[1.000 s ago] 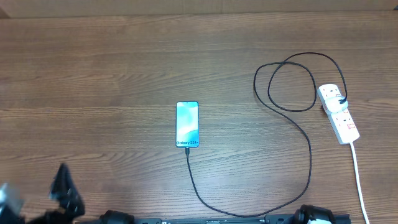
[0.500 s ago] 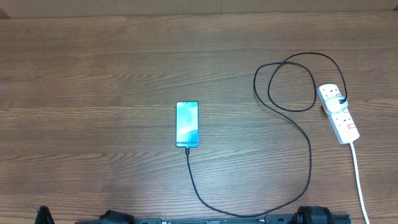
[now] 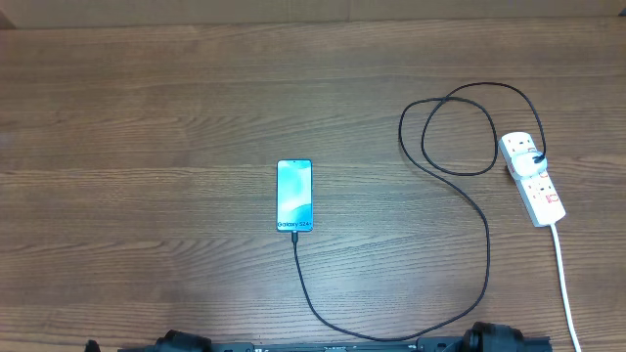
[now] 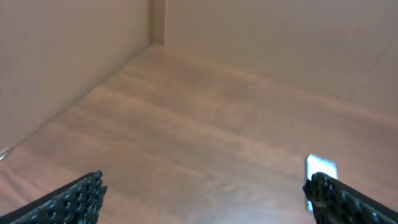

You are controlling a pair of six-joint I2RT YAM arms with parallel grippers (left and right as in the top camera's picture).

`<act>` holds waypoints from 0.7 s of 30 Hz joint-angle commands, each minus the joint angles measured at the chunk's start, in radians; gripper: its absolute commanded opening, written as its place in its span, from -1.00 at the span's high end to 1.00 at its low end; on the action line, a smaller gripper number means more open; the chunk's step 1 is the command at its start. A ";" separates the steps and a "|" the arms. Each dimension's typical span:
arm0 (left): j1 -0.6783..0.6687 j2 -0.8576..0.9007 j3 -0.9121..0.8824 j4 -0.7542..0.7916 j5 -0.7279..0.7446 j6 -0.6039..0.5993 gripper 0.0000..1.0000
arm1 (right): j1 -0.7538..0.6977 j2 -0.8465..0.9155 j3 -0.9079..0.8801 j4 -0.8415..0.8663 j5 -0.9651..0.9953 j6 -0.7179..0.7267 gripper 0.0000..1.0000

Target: Plug charger to phone and switch on socket

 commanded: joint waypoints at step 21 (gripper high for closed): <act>-0.006 -0.014 -0.004 -0.025 -0.013 -0.003 -0.99 | 0.204 -0.287 -0.007 -0.074 -0.073 -0.161 0.92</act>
